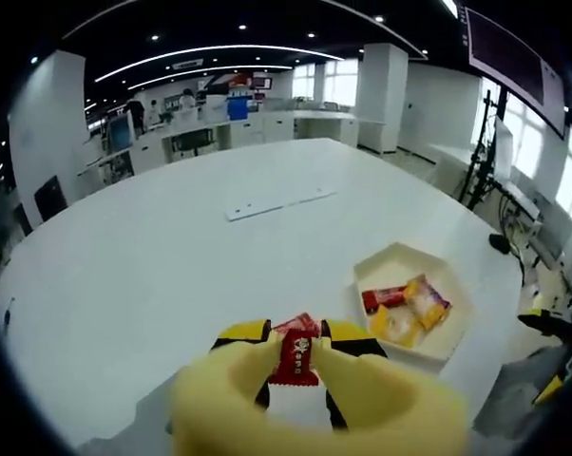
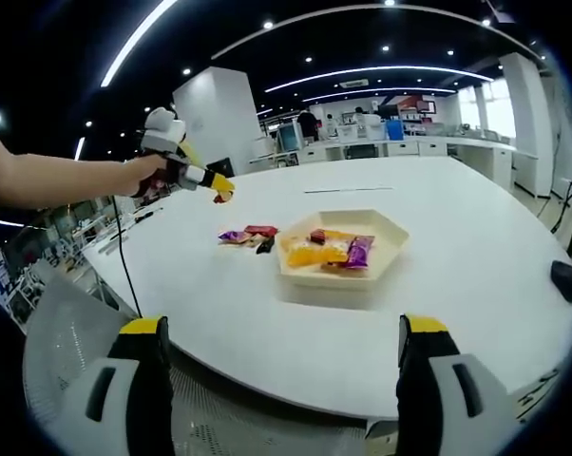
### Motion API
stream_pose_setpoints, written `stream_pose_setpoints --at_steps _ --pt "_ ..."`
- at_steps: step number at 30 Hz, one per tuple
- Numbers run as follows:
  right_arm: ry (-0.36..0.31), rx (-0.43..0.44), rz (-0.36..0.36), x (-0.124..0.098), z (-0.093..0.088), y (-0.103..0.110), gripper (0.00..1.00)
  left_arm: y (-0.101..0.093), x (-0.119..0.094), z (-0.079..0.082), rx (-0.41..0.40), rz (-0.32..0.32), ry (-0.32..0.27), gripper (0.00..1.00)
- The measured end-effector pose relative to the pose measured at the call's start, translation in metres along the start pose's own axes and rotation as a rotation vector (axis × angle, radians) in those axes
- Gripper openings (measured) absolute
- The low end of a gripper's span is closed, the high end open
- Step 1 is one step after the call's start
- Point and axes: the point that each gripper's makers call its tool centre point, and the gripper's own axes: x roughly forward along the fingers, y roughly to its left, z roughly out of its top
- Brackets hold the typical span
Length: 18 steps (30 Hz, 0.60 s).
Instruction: Place the target food into the container with the food tongs after gripping and lifting it, then release it inside without dropping or visibly crushing the food.
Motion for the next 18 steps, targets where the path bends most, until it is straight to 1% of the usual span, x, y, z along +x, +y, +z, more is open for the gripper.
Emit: stream_pose_setpoints --at_steps 9,18 --pt "0.004 0.003 0.003 0.000 -0.001 0.000 1.00 -0.009 0.001 0.006 0.011 -0.012 -0.003 0.17" --pt "0.006 0.005 0.004 0.000 -0.001 0.000 1.00 -0.024 0.011 0.012 0.022 -0.031 -0.001 0.17"
